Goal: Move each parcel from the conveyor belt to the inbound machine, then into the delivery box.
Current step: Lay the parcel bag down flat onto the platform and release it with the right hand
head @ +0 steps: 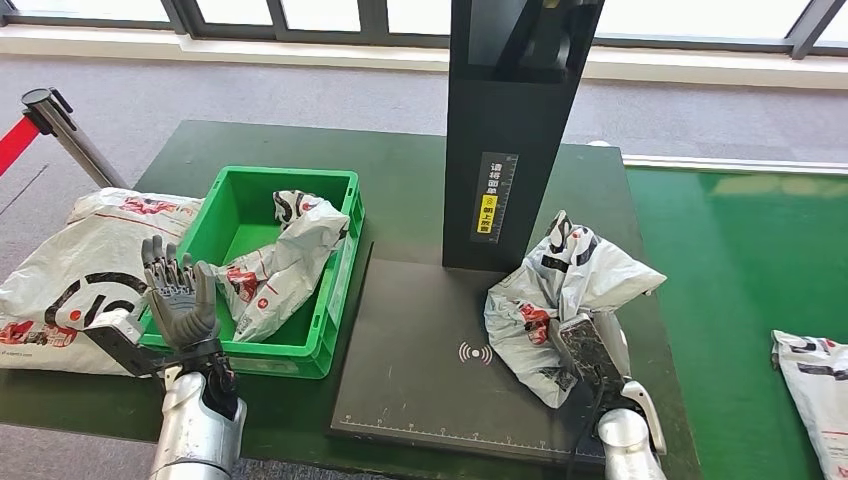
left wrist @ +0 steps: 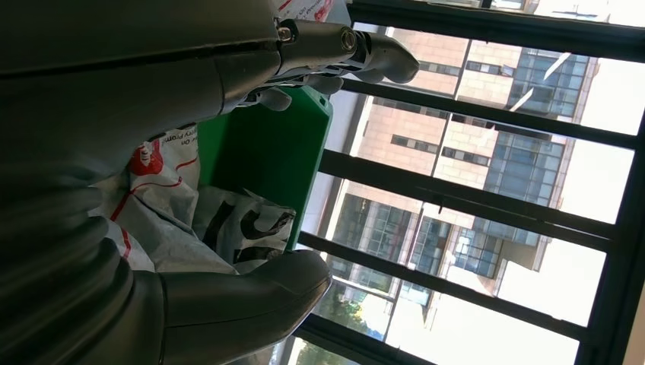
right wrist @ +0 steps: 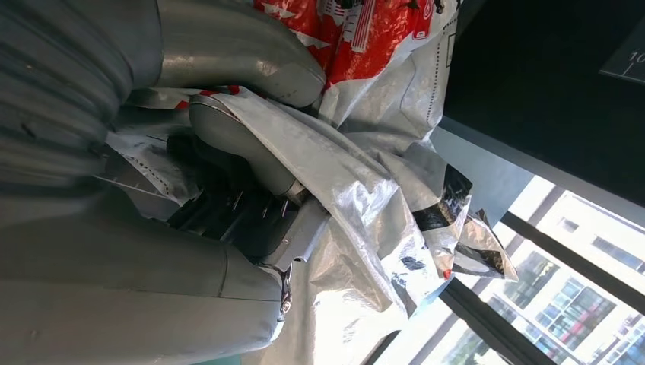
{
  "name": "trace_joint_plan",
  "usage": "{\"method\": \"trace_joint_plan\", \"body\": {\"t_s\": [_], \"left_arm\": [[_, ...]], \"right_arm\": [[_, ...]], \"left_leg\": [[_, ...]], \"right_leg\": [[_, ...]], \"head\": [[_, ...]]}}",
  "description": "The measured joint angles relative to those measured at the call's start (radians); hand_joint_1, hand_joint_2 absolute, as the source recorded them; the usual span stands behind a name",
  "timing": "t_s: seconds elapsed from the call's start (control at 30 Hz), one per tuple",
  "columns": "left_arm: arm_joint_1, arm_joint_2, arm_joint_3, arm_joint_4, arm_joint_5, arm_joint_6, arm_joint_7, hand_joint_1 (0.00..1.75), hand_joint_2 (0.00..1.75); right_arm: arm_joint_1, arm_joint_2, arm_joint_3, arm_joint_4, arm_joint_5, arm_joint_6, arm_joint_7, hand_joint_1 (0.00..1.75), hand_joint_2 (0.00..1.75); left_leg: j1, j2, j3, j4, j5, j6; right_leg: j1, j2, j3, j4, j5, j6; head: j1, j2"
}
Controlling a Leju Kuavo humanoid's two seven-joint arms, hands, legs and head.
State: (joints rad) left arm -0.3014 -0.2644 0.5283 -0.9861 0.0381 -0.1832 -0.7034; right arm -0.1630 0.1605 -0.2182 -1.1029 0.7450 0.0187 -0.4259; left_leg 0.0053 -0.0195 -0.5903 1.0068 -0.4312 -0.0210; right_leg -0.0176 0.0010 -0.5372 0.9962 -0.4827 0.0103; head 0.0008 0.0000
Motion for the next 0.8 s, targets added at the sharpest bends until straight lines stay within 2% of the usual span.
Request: {"method": "trace_joint_plan", "body": {"t_s": [0.27, 0.53, 0.7, 0.8], "left_arm": [[0.001, 0.000, 0.000, 0.000, 0.000, 0.000, 0.000, 0.00, 1.75], [-0.001, 0.001, 0.000, 0.005, -0.003, -0.001, 0.000, 0.00, 1.75], [-0.007, 0.003, -0.002, 0.014, -0.008, -0.001, 0.000, 0.00, 1.75], [-0.013, 0.003, -0.002, 0.023, -0.011, -0.001, 0.000, 0.00, 1.75]], "right_arm": [[-0.001, 0.000, 0.000, 0.006, -0.002, 0.005, -0.005, 1.75, 1.75], [0.004, -0.011, 0.028, 0.016, -0.020, 0.209, -0.197, 1.75, 1.75], [0.017, -0.022, 0.073, 0.004, -0.033, 0.282, -0.265, 1.75, 1.75], [0.038, -0.043, 0.142, -0.033, -0.087, 0.296, -0.273, 1.75, 1.75]], "left_leg": [[0.000, 0.000, 0.001, 0.000, 0.000, 0.000], [0.000, 0.000, 0.002, 0.000, 0.000, 0.000], [0.000, 0.000, 0.002, 0.000, 0.000, 0.000], [0.000, -0.001, 0.002, 0.000, 0.000, 0.000]], "right_leg": [[0.000, 0.000, 0.001, 0.000, 0.000, 0.000], [0.000, 0.000, 0.001, 0.000, 0.000, 0.000], [0.000, -0.001, 0.001, 0.000, 0.000, 0.000], [0.000, -0.002, 0.001, 0.000, 0.000, 0.000]], "head": [[0.000, 0.000], [0.000, 0.000], [0.000, 0.000], [0.000, 0.000]]}}
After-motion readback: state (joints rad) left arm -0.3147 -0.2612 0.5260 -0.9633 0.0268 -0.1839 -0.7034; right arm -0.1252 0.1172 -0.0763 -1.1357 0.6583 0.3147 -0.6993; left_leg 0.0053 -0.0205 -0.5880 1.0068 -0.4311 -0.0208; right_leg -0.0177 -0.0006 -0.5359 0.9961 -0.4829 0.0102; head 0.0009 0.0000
